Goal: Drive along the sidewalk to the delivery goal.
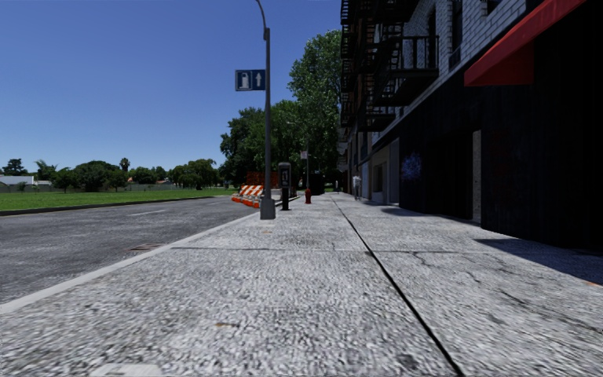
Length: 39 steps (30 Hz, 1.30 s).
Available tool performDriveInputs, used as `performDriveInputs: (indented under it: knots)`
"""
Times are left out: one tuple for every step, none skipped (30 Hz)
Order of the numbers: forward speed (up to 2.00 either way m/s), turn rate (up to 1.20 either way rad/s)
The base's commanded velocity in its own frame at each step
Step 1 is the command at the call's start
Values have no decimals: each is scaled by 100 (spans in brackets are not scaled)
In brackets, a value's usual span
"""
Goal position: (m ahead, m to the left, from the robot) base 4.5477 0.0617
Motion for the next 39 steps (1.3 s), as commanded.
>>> performDriveInputs:
  knots:
    - [200,0]
    - [200,0]
    - [200,0]
    - [200,0]
    - [200,0]
    - [200,0]
    - [200,-16]
    - [200,-16]
    - [200,-20]
    - [200,-21]
    - [200,-22]
    - [200,-22]
    - [200,-21]
    - [200,-11]
    - [200,-4]
    - [200,0]
    - [200,0]
    - [200,0]
    - [200,0]
    - [200,0]
    - [200,0]
    - [200,0]
    - [200,0]
    - [200,0]
    - [200,0]
    - [200,0]
    - [200,0]
    - [200,0]
    - [200,0]
    - [200,0]
    - [200,0]
    - [200,0]
    - [200,0]
    - [200,0]
    - [200,0]
    - [200,0]
    - [200,0]
    - [198,0]
    - [198,0]
